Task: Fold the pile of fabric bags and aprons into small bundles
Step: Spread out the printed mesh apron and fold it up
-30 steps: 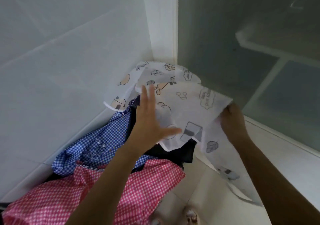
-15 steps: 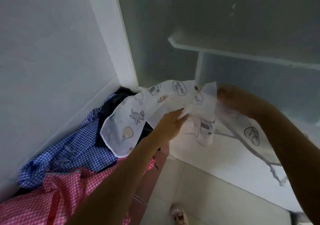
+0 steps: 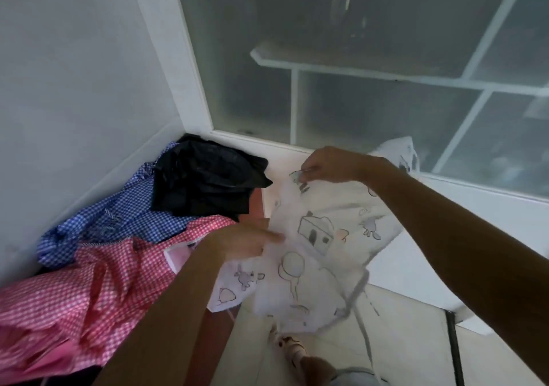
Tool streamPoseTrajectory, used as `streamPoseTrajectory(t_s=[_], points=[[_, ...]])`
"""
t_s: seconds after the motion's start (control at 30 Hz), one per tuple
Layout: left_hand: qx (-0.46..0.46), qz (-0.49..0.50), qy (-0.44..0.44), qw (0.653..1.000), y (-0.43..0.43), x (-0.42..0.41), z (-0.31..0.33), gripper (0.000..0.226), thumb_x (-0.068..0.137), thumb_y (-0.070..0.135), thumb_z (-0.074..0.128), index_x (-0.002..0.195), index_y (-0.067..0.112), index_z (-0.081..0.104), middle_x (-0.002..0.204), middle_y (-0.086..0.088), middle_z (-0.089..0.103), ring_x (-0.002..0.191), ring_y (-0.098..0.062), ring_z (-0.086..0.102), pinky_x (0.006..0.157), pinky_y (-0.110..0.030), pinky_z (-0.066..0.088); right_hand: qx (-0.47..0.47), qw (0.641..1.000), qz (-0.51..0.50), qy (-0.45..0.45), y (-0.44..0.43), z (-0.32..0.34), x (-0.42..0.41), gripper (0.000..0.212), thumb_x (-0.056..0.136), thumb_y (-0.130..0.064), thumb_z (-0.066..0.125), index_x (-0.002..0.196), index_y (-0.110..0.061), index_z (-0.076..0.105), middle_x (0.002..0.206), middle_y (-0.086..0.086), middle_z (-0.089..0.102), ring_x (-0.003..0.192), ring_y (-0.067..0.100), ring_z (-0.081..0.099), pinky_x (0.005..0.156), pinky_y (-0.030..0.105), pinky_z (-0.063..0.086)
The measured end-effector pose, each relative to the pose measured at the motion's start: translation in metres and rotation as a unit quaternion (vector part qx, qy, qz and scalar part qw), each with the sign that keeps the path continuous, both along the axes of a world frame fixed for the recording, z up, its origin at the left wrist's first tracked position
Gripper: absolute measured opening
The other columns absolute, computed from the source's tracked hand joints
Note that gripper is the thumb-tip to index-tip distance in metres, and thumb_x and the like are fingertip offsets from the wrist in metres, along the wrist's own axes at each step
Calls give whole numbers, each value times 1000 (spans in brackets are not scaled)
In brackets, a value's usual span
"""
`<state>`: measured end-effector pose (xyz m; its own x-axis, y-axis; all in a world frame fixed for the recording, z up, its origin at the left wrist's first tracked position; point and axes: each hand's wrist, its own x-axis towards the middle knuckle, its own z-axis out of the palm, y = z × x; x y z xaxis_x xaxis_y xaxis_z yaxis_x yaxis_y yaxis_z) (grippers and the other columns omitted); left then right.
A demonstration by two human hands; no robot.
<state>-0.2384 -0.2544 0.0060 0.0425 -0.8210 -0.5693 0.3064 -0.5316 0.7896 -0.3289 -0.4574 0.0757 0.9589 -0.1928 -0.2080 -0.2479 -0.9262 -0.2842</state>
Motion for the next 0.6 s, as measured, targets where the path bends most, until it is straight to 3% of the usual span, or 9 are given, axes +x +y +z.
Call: streamPoseTrajectory(t_s=[0.07,0.13,0.23,0.3,0.37,0.43,0.47,0.53,0.6], points=[[-45,45,39,997,25,-3,8,23,62,27,86,77,12,78,75,-5,72,64,-11,69,65,-20,55,47,999,19,-19,24,0,12,49,93,-38,56,54,-14,40,55,-3,36,54,13,34,57,28,25],[-67,68,59,994,39,-7,9,35,69,29,81,97,10,76,102,-12,71,88,-21,70,84,-32,55,58,996,51,-51,45,1,26,44,91,-41,58,60,-11,51,58,-3,43,56,12,39,58,27,28],[-90,220,71,969,62,-2,10,29,82,22,60,104,7,72,105,-14,71,92,-25,70,78,-35,58,76,984,54,-151,62,-1,44,29,90,-37,62,104,-12,67,99,5,65,93,17,57,79,26,39],[-115,310,77,941,85,11,9,29,84,21,54,99,8,76,105,-15,71,91,-26,70,74,-35,59,110,970,-15,-219,60,-5,45,43,89,-38,63,127,-17,56,128,4,53,118,18,47,92,20,31],[-142,374,98,911,112,27,5,28,84,19,53,92,8,78,103,-16,71,90,-28,71,71,-37,59,170,945,-124,-249,53,-16,43,59,85,-43,66,137,-21,46,138,1,45,126,16,42,95,21,28],[-177,417,114,884,137,37,2,29,69,21,75,93,5,77,102,-18,71,88,-30,71,68,-38,59,252,929,-211,-167,49,-36,44,71,82,-54,65,140,-21,41,140,-1,43,128,18,42,96,26,30],[-195,437,116,870,147,44,-1,47,50,22,89,91,4,77,98,-18,72,85,-29,71,65,-38,59,304,921,-225,-92,53,-49,46,73,81,-61,62,138,-20,44,138,-2,45,128,20,43,97,28,31],[-217,450,116,858,157,50,-2,72,18,20,96,84,2,76,85,-16,73,75,-27,72,58,-35,58,399,895,-196,28,64,-76,48,82,64,-80,59,123,-24,60,131,-6,53,128,22,45,104,32,33],[-217,448,110,860,163,54,0,67,14,17,94,77,1,76,80,-16,73,72,-27,72,57,-34,58,500,854,-133,50,74,-98,56,93,39,-87,68,108,-25,68,122,-4,64,123,23,53,99,29,40]])
